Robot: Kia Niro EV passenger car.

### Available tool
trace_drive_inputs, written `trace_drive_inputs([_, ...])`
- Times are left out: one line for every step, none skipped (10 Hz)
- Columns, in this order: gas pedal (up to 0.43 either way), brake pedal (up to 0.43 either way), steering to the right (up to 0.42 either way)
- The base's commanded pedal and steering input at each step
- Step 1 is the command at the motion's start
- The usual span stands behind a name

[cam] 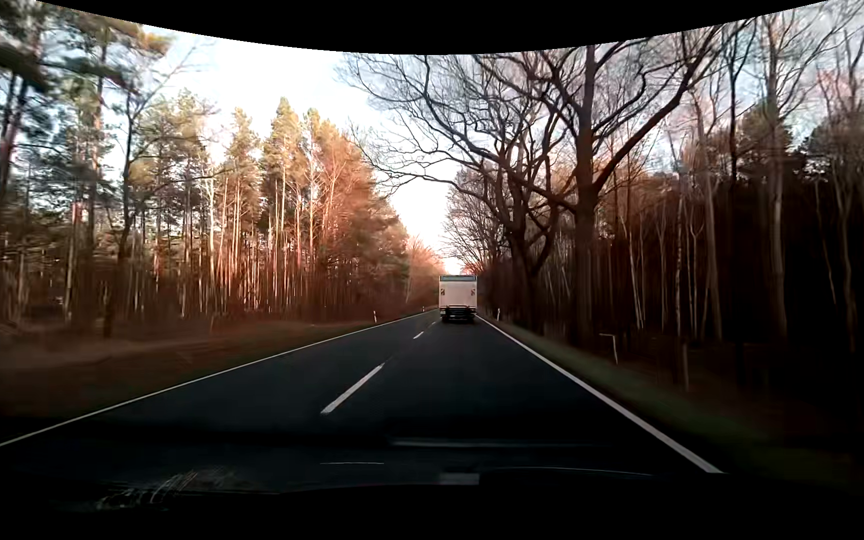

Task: Follow the waypoints while adhering to traffic rules and regulations

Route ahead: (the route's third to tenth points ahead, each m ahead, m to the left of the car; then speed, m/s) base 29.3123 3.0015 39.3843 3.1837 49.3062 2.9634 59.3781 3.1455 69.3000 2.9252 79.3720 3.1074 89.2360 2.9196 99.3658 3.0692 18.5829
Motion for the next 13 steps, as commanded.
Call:
trace_drive_inputs([0.118,0.0,-0.001])
trace_drive_inputs([0.118,0.0,-0.001])
trace_drive_inputs([0.118,0.0,0.0])
trace_drive_inputs([0.118,0.0,0.0])
trace_drive_inputs([0.118,0.0,-0.001])
trace_drive_inputs([0.118,0.0,-0.001])
trace_drive_inputs([0.118,0.0,0.0])
trace_drive_inputs([0.118,0.0,0.0])
trace_drive_inputs([0.118,0.0,-0.001])
trace_drive_inputs([0.118,0.0,0.0])
trace_drive_inputs([0.118,0.0,0.0])
trace_drive_inputs([0.118,0.0,0.0])
trace_drive_inputs([0.118,0.0,0.0])
